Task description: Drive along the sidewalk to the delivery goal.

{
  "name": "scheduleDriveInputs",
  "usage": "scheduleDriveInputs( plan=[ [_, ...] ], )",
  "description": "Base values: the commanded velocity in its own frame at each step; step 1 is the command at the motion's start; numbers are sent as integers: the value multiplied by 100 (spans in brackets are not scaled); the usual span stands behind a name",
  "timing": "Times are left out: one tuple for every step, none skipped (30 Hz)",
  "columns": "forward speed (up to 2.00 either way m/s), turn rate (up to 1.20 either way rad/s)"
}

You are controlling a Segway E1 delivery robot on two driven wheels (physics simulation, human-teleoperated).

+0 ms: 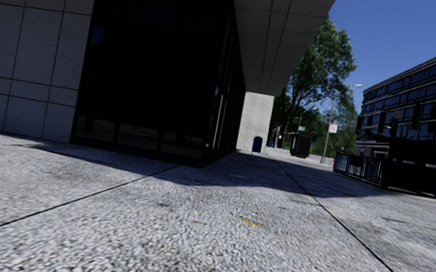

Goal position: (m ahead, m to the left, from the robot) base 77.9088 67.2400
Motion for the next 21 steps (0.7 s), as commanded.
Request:
scheduleDriveInputs(
  plan=[
    [124,26],
    [124,26],
    [124,26],
    [124,26],
    [124,26],
    [124,26],
    [124,26],
    [124,26],
    [124,26],
    [124,26],
    [124,26],
    [124,26],
    [124,26],
    [124,26],
    [124,26],
    [124,26],
    [124,26],
    [124,26],
    [124,26],
    [124,26],
    [124,26]
  ],
)
